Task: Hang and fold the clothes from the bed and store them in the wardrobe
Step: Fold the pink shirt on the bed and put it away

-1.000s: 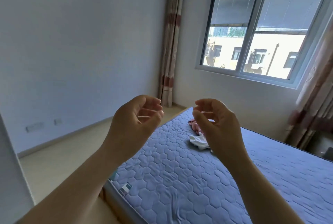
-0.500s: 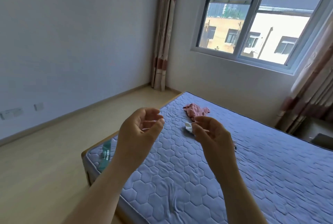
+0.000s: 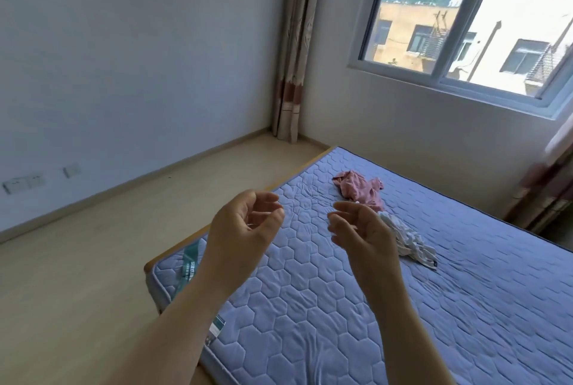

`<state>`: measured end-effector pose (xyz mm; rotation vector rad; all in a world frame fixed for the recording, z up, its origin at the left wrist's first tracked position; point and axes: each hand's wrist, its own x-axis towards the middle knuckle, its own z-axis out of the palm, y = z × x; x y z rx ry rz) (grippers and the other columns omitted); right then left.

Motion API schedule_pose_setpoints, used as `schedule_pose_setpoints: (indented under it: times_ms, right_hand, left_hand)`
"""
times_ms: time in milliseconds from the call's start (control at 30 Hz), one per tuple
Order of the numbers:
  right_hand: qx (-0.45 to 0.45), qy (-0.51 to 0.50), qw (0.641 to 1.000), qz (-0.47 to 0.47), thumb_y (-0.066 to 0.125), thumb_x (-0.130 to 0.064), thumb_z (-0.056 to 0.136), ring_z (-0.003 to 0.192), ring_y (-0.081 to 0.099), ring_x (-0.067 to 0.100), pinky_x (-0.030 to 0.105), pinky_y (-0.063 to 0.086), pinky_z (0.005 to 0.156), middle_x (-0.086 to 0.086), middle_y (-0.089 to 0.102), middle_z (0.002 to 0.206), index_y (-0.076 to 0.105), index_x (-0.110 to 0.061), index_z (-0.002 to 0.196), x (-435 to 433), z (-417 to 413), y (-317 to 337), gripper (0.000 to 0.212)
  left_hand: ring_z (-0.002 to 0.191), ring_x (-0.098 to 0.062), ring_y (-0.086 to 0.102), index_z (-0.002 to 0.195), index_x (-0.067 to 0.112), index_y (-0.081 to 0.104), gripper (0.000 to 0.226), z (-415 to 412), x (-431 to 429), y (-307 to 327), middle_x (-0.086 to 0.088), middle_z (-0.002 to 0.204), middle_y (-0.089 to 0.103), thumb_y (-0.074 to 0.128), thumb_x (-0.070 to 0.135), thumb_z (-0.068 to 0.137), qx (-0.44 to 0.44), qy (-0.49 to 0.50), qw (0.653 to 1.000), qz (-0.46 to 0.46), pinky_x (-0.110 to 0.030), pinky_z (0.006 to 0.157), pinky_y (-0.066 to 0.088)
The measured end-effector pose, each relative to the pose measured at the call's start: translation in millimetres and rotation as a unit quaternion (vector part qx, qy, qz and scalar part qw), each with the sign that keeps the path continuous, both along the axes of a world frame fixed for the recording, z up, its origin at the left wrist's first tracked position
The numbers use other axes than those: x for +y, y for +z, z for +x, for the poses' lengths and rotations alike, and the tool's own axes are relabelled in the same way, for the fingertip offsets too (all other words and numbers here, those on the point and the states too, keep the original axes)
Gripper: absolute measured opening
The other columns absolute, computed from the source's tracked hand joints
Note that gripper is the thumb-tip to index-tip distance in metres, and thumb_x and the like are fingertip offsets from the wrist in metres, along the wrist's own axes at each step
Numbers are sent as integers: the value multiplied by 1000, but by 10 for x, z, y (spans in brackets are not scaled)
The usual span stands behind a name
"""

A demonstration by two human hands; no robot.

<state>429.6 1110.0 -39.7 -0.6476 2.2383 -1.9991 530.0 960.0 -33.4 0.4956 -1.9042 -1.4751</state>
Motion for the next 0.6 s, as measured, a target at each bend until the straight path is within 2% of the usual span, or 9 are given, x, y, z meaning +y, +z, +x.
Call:
schedule_pose_setpoints:
  times_ms: [267, 400, 600]
  right_hand:
    - [-36, 81, 996, -4, 66, -12, 89, 84, 68, 15, 36, 57, 76, -1, 72, 91, 68, -26, 98, -678, -752, -105, 17]
    - [-47, 105, 993, 5, 66, -11, 89, 80, 67, 10, 37, 57, 78, -2, 73, 89, 69, -25, 97, -1059, -940, -197, 16]
    - [-55, 113, 992, 17, 65, -13, 89, 77, 67, 6, 35, 57, 77, -5, 72, 85, 69, -26, 99, -1859, -1188, -375, 17]
  left_hand:
    - [79, -3, 68, 95, 24, 69, 12, -476, -594, -145, 6, 87, 73, 69, 15, 86, -34, 78, 996, -4, -8, 65, 49]
    - [80, -5, 68, 94, 24, 68, 12, -681, -889, -233, 5, 88, 73, 68, 15, 86, -52, 73, 996, 0, -10, 68, 49]
    - [79, -3, 67, 94, 25, 68, 12, -942, -1691, -390, 14, 87, 72, 68, 16, 86, -60, 68, 996, 3, -11, 69, 51]
